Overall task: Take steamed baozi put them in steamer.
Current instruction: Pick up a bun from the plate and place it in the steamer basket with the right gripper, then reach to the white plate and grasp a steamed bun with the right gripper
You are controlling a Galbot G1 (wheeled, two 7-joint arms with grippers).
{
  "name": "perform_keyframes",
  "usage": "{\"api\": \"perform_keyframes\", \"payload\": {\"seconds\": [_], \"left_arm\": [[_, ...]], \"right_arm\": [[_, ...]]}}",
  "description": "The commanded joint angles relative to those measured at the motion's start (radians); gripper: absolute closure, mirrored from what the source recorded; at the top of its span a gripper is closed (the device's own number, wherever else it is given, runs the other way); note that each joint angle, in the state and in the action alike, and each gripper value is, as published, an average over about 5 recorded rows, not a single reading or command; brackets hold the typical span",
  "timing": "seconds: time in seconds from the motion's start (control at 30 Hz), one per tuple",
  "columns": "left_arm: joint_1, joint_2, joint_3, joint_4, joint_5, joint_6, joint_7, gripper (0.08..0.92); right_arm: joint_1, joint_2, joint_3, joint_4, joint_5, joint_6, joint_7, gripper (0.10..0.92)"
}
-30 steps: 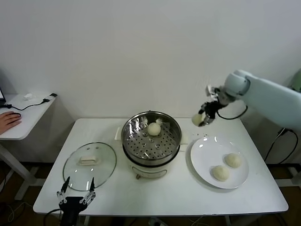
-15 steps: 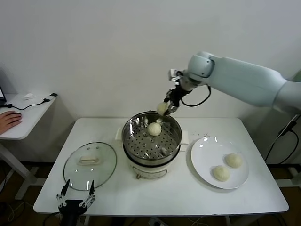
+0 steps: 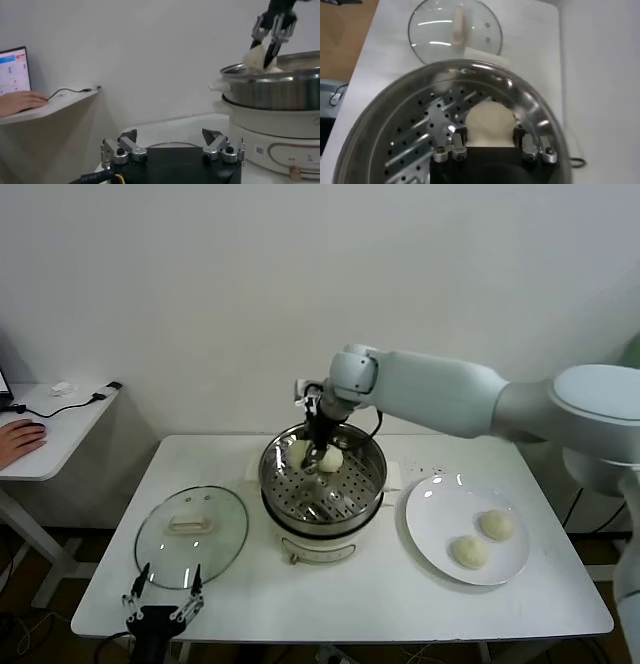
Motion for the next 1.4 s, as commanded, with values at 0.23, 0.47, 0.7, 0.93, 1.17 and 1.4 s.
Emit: {"api": "perform_keyframes", "payload": {"seconds": [0.23, 0.47, 0.7, 0.93, 1.17, 1.4], "left_arm": [[-0.003, 0.004, -0.005, 0.010, 0.000, -0.004, -0.002, 0.177], [-0.001, 0.004, -0.005, 0.010, 0.000, -0.008, -0.003, 0.177], [0.001, 0.006, -0.005, 0.010, 0.001, -0.011, -0.003, 0.177], [0.001, 0.005, -0.003, 0.008, 0.004, -0.010, -0.003, 0.177], [0.000, 0.000, 0.009, 0.018, 0.015, -0.010, -0.003, 0.177], [-0.005, 0.001, 0.011, 0.018, 0.028, -0.009, 0.008, 0.177]], "right_arm": [[-0.083, 0.051, -0.010, -0.018, -0.014, -0.018, 0.039, 0.415], [-0.079, 0.047, 0.003, -0.022, -0.028, -0.027, 0.033, 0.255], [-0.018, -0.014, 0.011, 0.028, -0.031, -0.025, 0.010, 0.203], [0.143, -0.187, 0.011, 0.130, -0.021, 0.031, -0.105, 0.203], [0.303, -0.438, -0.085, 0.293, -0.062, 0.123, -0.224, 0.203], [0.236, -0.702, -0.098, 0.448, -0.266, 0.141, -0.221, 0.203]]}}
